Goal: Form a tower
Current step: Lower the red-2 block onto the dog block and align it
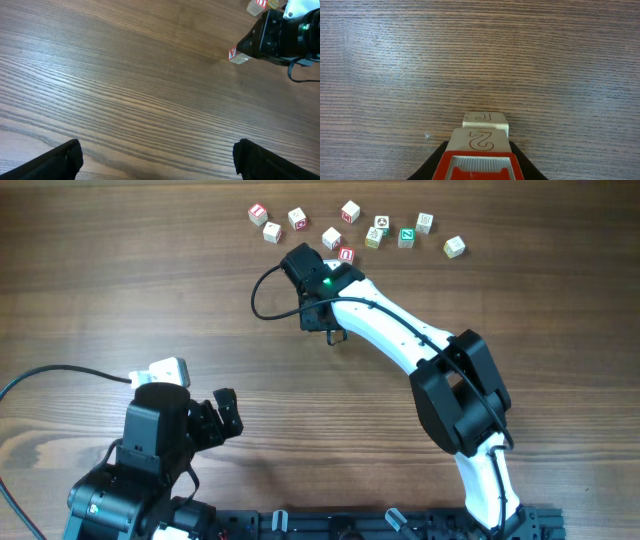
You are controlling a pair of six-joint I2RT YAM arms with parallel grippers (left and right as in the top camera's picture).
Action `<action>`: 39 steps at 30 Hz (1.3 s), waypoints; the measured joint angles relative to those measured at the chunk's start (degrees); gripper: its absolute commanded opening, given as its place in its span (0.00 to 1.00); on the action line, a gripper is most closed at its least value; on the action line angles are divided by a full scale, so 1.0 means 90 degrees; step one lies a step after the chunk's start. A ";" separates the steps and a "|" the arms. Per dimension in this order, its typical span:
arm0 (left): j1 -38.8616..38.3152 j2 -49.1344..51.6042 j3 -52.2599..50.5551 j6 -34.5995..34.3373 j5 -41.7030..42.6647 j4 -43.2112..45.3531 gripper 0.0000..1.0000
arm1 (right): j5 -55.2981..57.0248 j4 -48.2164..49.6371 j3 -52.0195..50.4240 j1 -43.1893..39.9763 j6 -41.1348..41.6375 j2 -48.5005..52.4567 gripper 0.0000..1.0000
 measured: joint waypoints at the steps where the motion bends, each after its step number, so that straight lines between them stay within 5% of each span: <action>1: 0.0000 0.0000 0.0000 0.0002 0.0000 0.0000 1.00 | 0.0000 0.0000 0.0000 0.0000 -0.0015 0.0000 0.41; 11: 0.0000 0.0000 0.0000 0.0002 0.0000 0.0000 1.00 | 0.0002 -0.0002 0.0000 -0.0007 -0.0046 0.0000 0.59; 20: 0.0000 0.0000 0.0000 0.0000 0.0000 0.0000 1.00 | 0.0002 0.0002 0.0000 -0.0007 -0.0046 0.0015 0.60; 28: 0.0000 0.0000 0.0000 0.0002 0.0000 0.0000 1.00 | -0.0002 0.0046 0.0015 -0.0053 -0.0063 0.0350 0.25; 39: 0.0000 0.0000 0.0000 0.0000 0.0000 0.0000 1.00 | 0.0000 -0.0029 0.0032 -0.0061 0.0355 0.0350 0.20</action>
